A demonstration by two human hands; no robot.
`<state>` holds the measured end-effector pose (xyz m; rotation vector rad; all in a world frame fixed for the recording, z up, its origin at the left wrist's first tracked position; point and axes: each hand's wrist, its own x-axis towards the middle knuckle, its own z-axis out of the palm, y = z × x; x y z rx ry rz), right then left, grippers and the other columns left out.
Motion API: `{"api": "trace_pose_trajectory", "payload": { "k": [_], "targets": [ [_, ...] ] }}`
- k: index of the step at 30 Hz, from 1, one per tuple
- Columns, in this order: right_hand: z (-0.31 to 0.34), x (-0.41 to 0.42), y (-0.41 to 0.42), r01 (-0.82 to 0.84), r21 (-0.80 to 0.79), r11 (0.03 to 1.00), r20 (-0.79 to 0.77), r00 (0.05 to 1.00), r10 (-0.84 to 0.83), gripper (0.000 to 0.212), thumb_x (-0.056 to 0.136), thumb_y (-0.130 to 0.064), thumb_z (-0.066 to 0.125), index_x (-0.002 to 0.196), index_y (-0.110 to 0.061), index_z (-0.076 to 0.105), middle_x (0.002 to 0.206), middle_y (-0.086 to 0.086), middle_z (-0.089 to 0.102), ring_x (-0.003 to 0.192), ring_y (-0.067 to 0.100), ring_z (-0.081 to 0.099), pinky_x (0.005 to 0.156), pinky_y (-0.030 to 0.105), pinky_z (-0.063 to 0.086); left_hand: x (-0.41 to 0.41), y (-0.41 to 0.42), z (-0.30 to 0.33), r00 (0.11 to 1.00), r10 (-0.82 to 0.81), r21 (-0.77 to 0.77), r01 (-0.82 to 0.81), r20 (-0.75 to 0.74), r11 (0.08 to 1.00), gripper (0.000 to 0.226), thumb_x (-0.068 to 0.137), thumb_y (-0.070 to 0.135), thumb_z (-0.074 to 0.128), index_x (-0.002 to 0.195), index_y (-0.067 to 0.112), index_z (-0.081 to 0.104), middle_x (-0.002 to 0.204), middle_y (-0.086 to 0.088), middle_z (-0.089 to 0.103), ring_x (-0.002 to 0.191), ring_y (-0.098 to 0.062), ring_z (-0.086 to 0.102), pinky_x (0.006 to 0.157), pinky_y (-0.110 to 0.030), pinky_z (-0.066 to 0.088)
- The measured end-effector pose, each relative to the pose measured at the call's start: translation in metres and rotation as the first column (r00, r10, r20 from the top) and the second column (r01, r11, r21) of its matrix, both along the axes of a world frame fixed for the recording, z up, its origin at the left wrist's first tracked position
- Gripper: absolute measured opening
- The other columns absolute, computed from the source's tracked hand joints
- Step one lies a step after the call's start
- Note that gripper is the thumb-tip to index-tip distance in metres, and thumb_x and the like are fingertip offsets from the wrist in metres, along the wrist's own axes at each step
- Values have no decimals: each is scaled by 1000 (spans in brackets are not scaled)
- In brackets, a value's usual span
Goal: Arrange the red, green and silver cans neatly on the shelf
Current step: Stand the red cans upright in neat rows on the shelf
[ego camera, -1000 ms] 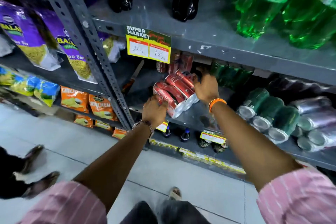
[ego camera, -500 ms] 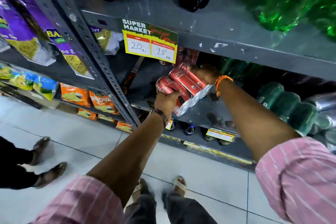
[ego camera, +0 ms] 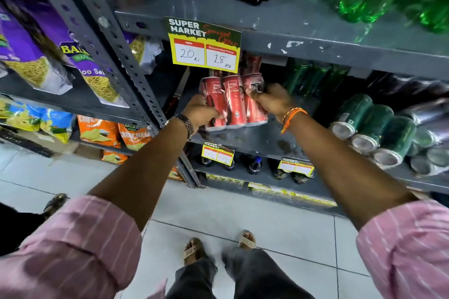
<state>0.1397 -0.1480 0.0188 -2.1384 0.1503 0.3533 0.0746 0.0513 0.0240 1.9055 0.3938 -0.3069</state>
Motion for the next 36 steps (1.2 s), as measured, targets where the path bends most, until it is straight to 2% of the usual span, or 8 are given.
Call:
{"api": "trace_pose_trajectory", "payload": {
  "k": [3, 8, 14, 19, 25, 29, 34, 36],
  "targets": [
    [-7, -15, 8, 90, 24, 996, 103, 990, -92, 46, 78, -44, 75, 106, -8, 71, 104, 10, 76, 94, 24, 73, 88, 41, 60, -5, 9, 3, 984, -100, 182, 73, 145, 981, 25, 73, 13, 79, 88, 27, 64, 106, -2, 72, 98, -21, 68, 92, -37, 54],
    [-31, -56, 11, 133, 99, 986, 211, 966, -151, 42, 78, -18, 79, 112, -3, 58, 107, 9, 70, 95, 19, 64, 88, 34, 53, -14, 20, -23, 954, -173, 462, 42, 245, 886, 43, 85, 10, 68, 122, 3, 48, 118, -17, 67, 110, -34, 63, 84, -31, 45],
    [-55, -83, 13, 151, 162, 975, 163, 971, -178, 49, 74, -14, 82, 112, -12, 52, 114, 7, 70, 105, 22, 67, 97, 44, 55, -27, 25, -45, 951, -166, 469, 25, 262, 883, 45, 82, 11, 68, 122, 3, 49, 121, -18, 62, 111, -33, 60, 83, -28, 42],
    [-36, -91, 18, 220, 205, 954, 181, 949, -258, 64, 78, -25, 80, 129, -5, 48, 124, 9, 66, 110, 20, 63, 99, 36, 52, -14, 12, -20, 962, 106, 159, -149, 254, 976, 59, 80, 24, 55, 135, 6, 43, 110, -3, 63, 96, -25, 61, 83, -34, 50],
    [-30, -96, 32, 462, 206, 863, 167, 852, -496, 46, 92, -23, 62, 132, -5, 48, 93, 6, 64, 91, 23, 60, 85, 31, 48, 22, 7, 2, 967, -114, 297, 43, 226, 954, 49, 92, 25, 42, 138, 9, 42, 111, -5, 58, 94, -25, 60, 84, -36, 47],
    [-30, -101, 45, 440, 171, 881, 200, 860, -469, 36, 88, -13, 62, 123, -7, 54, 112, 14, 70, 102, 30, 66, 87, 35, 50, 29, 8, -6, 952, -163, 360, 61, 259, 931, 37, 95, 11, 43, 130, 3, 51, 134, -19, 54, 124, -31, 53, 100, -29, 41],
    [-19, -84, 43, 388, 94, 917, 203, 894, -399, 33, 88, -18, 58, 119, -8, 57, 117, 17, 68, 107, 36, 64, 89, 38, 49, 16, 13, -10, 968, -97, 329, 16, 231, 944, 37, 92, 26, 41, 125, 14, 51, 119, -12, 60, 101, -31, 63, 78, -32, 48],
    [-9, -70, 40, 334, 128, 934, 163, 922, -352, 34, 89, -16, 58, 122, -10, 58, 116, 9, 68, 104, 27, 63, 88, 31, 46, 0, 9, -8, 971, -41, 296, -31, 235, 955, 39, 95, 25, 42, 132, 15, 47, 127, -11, 58, 107, -30, 61, 88, -35, 50]
  ]
}}
